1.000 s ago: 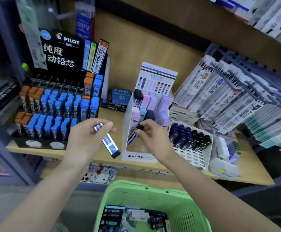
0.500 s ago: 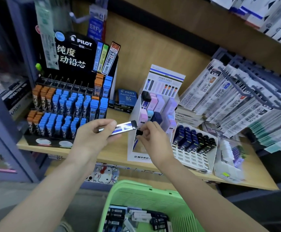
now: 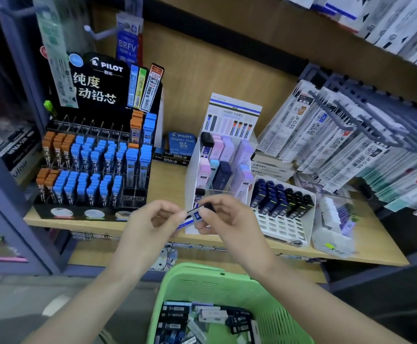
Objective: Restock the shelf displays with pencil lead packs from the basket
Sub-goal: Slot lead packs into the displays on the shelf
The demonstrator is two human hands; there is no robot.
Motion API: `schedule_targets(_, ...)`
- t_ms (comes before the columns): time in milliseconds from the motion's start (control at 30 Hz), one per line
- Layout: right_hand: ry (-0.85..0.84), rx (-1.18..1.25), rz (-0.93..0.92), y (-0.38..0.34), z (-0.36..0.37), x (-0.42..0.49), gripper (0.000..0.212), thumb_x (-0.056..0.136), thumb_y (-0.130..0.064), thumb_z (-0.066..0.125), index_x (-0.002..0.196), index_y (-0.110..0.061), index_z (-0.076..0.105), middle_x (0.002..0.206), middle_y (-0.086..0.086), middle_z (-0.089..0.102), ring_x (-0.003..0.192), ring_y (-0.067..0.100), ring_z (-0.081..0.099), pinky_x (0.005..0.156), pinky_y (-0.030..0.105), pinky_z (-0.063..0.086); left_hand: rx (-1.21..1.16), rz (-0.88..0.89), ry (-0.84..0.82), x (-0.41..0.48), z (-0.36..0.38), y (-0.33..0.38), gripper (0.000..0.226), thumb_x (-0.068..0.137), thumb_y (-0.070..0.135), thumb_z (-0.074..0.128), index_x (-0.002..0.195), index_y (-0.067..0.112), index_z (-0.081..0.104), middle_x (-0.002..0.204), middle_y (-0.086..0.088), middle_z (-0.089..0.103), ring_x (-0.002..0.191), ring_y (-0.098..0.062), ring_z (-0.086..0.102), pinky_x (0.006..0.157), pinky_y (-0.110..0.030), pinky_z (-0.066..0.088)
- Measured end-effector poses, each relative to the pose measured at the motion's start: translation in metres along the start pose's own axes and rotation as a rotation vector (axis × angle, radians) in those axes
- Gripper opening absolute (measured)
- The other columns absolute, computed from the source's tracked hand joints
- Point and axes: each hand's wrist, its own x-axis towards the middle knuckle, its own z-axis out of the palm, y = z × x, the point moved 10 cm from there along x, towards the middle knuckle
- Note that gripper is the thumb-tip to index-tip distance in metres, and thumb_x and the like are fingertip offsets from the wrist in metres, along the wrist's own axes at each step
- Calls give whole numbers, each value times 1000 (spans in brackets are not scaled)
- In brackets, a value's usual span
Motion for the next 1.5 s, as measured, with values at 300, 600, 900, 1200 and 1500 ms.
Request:
schedule_targets(300, 197, -233, -68, -3, -60, 1, 16, 81, -10, 70, 87, -22, 61, 78, -2, 68, 69, 14, 64, 70, 28, 55, 489, 296, -94, 8, 17, 25, 17, 87, 16, 63, 83, 32, 58, 88, 19, 59, 84, 7, 55, 77, -5, 42)
schedule_targets(600, 183, -475, -198, -7, -49, 37, 12, 85, -12, 67, 86, -23, 61, 78, -16, 60, 73, -6, 54, 67, 6, 41, 854, 658, -178, 65, 46, 82, 33, 95, 16, 52, 128, 16, 52, 132, 5, 51, 126, -11, 41, 104, -22, 29)
schedule_targets(900, 108, -551, -181, 13, -35, 58, 13, 83, -14, 70, 93, -17, 62, 83, -6, 62, 75, 0, 56, 72, 6, 42, 1030, 779, -318, 80, 49, 66, 42, 96, 9, 47, 135, 24, 45, 144, 11, 42, 133, -7, 34, 102, -16, 16)
schedule_targets(1200, 9, -820, -273, 15, -11, 66, 11, 85, -12, 67, 96, -10, 65, 94, -7, 48, 80, 12, 57, 80, 30, 49, 1111, 900, -255, 70, 43, 72, 34, 90, 6, 54, 123, 14, 56, 126, -2, 53, 116, -13, 39, 98, -33, 35)
schedule_targets(1500, 128, -1074, -402, 9, -13, 36, 15, 91, -23, 56, 103, -15, 61, 97, -1, 61, 91, 19, 59, 69, 27, 45, 1264, 805, -191, 1, 23, 12, 28, 83, 27, 35, 81, 16, 61, 80, 4, 57, 74, -19, 53, 71, -29, 30)
